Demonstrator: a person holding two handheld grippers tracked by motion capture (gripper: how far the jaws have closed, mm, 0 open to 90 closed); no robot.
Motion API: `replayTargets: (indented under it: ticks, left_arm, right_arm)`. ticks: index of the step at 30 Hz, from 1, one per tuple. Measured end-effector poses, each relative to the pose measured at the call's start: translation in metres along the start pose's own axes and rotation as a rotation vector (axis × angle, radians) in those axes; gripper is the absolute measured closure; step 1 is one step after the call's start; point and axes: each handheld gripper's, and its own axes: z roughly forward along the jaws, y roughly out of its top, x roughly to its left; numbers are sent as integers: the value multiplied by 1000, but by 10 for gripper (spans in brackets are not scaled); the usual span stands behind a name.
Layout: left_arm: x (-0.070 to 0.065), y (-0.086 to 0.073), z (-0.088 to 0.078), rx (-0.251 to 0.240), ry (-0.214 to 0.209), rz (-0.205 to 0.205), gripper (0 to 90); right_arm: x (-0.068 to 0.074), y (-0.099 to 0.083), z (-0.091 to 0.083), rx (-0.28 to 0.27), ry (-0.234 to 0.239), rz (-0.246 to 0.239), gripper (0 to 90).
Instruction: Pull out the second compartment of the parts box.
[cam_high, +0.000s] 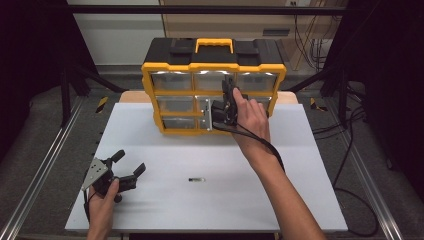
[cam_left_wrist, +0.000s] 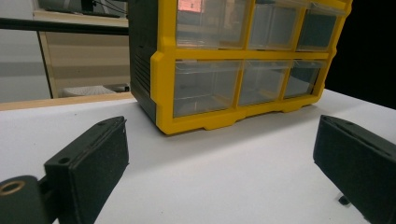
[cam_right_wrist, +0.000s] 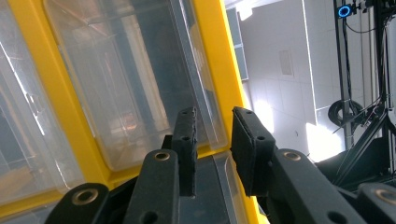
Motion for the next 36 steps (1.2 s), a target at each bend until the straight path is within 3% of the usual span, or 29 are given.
replayTargets:
  ticks: [24,36]
  left_arm:
    - [-1,0,1,6,0,13,34]
    - [-1,0,1,7,-3,13,34]
  right_arm:
    - [4,1,15,15,9,-49,728]
    - [6,1,18,20,-17,-81,744]
